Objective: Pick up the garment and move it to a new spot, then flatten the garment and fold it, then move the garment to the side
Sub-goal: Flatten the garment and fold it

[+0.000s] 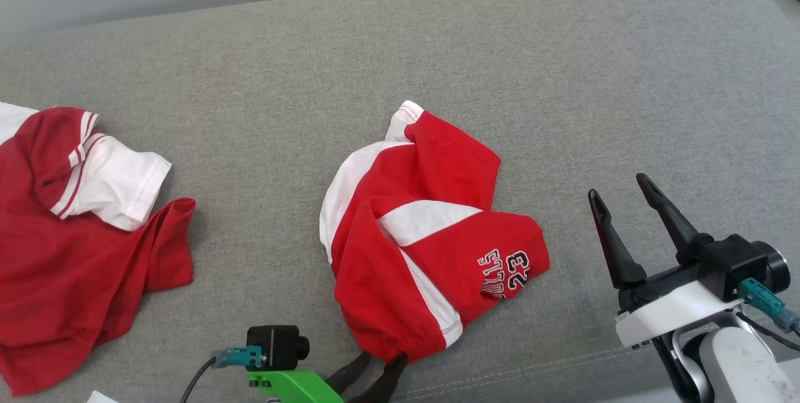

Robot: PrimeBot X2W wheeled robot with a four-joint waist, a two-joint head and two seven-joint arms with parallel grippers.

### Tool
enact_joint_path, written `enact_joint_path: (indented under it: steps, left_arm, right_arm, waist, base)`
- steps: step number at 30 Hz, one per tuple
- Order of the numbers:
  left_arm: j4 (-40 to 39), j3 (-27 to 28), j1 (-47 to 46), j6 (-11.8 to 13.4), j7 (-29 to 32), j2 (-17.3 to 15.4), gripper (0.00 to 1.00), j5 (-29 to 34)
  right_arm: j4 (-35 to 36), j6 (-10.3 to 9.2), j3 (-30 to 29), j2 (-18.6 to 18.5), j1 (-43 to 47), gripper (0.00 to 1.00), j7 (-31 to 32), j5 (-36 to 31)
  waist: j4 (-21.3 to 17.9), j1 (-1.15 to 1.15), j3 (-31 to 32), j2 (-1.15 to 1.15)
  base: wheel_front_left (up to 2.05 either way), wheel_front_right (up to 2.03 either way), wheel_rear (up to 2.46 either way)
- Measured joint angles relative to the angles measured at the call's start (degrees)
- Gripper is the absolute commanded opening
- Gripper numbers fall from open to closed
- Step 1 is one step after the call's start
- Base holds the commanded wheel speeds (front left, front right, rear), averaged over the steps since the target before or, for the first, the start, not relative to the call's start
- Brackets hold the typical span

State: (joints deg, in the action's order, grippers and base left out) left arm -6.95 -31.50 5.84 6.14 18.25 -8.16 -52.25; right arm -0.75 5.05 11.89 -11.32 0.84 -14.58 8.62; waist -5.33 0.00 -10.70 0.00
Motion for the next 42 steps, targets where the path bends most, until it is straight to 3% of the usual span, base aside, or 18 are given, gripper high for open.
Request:
enact_joint_path:
  steps: [16, 17, 18, 23, 27, 33, 38, 42]
  left_arm:
    - [0.1, -0.2, -2.8, 0.5, 2.0, 1.9, 1.0, 1.4]
    - [0.6, -0.2, -3.2, 0.5, 2.1, 2.0, 0.26, 1.8]
    - [1.0, -0.3, -3.7, 0.7, 2.3, 2.0, 0.0, 2.5]
    - [1.0, -1.3, -6.3, 0.7, 4.2, 0.2, 0.0, 4.2]
    - [0.3, -1.7, -11.3, -0.3, 7.2, -6.2, 0.0, 8.7]
    - [-3.3, -2.4, -20.7, -4.7, 16.1, -16.1, 0.0, 12.8]
    - [-5.7, -4.2, -26.6, -9.6, 24.9, -20.9, 0.0, 11.7]
    - [-7.5, -3.4, -32.9, -11.7, 30.0, -24.7, 0.0, 11.7]
  right_arm:
    - [0.1, 0.58, -0.4, 0.2, -1.5, 1.0, 0.0, 0.0]
    - [0.1, 0.59, -0.4, 0.3, -1.7, 1.0, 0.0, 0.0]
    - [0.1, 0.66, -0.4, 0.3, -1.8, 1.0, 0.0, 0.0]
    - [0.0, 0.92, -0.5, 0.4, -1.9, 1.0, 0.0, 0.0]
    - [-0.4, 0.92, -1.3, 0.4, -1.9, 1.0, 0.0, 0.0]
    - [-0.8, 0.93, -1.6, 0.5, -1.9, 1.0, 0.0, 0.0]
    - [-1.2, 1.01, -0.7, 0.6, -2.0, 1.0, 0.0, -0.1]
    - [-1.8, 1.47, 0.3, 0.9, -2.8, 1.0, 0.0, -0.7]
  waist:
    - [-1.1, 0.0, -2.8, 0.0]
    - [-1.2, 0.0, -2.9, 0.0]
    - [-1.2, 0.0, -3.0, 0.0]
    - [-1.5, 0.0, -3.1, 0.0]
    - [-1.4, 0.0, -2.7, 0.0]
    - [-0.6, 0.0, -1.8, 0.0]
    - [0.1, 0.0, -1.3, 0.0]
    - [0.0, 0.0, -1.0, 0.0]
  base:
    - [0.0, 0.0, 0.0]
    - [0.0, 0.0, 0.0]
    - [0.0, 0.0, 0.0]
    - [0.0, 0.0, 0.0]
    - [0.0, 0.0, 0.0]
    - [0.0, 0.0, 0.0]
    - [0.0, 0.0, 0.0]
    - [0.0, 0.0, 0.0]
